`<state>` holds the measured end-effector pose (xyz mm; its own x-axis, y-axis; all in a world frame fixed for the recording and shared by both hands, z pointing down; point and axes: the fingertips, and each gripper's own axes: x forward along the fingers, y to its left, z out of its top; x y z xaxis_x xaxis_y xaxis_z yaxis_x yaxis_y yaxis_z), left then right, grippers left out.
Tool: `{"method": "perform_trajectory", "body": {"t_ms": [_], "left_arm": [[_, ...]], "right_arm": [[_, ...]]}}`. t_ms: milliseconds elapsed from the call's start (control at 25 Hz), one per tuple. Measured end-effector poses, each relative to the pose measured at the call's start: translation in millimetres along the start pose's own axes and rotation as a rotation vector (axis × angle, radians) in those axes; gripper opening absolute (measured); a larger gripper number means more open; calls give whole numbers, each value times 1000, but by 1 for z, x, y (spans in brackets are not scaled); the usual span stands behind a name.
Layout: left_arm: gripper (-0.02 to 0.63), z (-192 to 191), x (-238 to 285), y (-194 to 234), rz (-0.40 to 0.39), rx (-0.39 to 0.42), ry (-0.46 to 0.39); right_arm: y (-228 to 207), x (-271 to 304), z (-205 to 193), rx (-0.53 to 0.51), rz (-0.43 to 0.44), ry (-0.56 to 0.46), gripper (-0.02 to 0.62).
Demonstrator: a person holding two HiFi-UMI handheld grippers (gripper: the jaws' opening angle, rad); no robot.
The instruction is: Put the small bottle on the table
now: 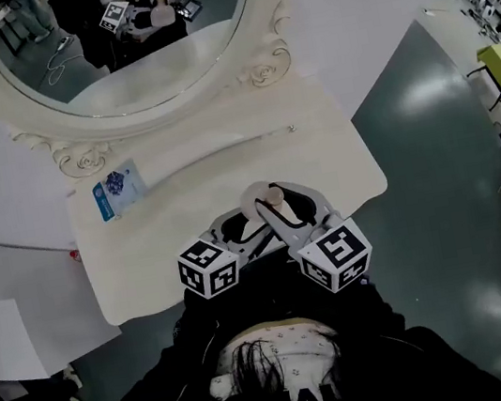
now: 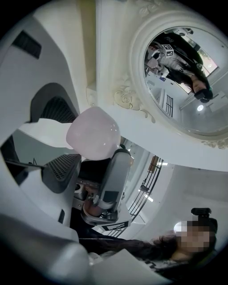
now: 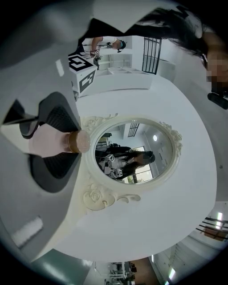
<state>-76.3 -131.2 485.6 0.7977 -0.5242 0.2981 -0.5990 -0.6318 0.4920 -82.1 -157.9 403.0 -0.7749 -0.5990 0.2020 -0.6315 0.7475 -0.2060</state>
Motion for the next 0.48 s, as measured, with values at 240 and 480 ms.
{"method": "perform_trajectory", "body": {"t_ms": [240, 480], "left_arm": [[199, 10, 52, 5, 22, -32, 23], [199, 9, 88, 12, 51, -84, 51]], "right_arm": [[-56, -4, 1, 31, 18, 16, 149], [-94, -3, -8, 62, 52, 50, 149]]}}
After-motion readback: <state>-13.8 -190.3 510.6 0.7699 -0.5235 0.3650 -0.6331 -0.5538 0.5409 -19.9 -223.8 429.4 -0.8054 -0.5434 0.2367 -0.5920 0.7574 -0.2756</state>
